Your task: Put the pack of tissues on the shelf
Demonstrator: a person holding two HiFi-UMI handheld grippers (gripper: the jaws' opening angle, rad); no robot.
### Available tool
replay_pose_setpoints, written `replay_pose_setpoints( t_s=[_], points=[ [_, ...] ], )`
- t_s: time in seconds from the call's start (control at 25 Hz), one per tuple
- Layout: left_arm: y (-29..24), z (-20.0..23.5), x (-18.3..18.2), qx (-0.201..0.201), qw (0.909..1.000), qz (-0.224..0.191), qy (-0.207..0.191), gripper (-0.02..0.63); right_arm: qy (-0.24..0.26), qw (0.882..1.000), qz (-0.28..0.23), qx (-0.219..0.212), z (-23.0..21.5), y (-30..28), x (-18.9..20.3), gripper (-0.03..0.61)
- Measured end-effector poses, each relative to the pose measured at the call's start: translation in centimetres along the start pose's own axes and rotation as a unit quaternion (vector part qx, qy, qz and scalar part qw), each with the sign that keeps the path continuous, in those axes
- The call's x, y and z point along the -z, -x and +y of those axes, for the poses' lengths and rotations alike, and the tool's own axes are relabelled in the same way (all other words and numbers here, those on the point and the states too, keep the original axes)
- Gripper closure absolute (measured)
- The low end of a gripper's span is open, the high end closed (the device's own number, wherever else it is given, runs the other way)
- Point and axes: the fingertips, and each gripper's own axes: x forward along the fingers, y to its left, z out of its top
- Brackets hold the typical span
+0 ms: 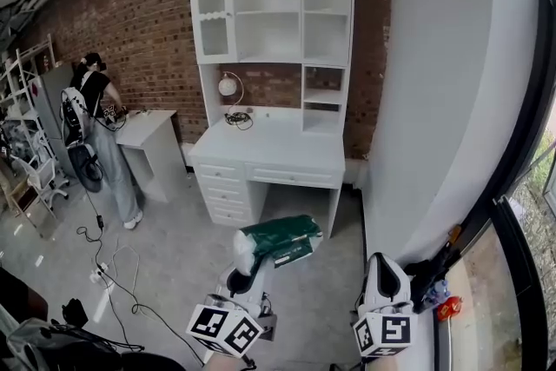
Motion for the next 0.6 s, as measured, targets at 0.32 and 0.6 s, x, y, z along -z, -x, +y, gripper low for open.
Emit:
replay_pose_setpoints(
  t_s=[0.32,0.6],
  points=[
    [-2.9,0.5,1.0,-0.011,0.9973,0.015,-0.071,0.515,-0.007,0.999,0.015,-0.041,0.3,-2.8,1.4,0.325],
    [-5.5,2.2,2.7,-0.017,0.9985,0.026,-0.045,0.515,-0.004,0.999,0.032,-0.039,-0.1,-5.5,3.1,0.313]
  ],
)
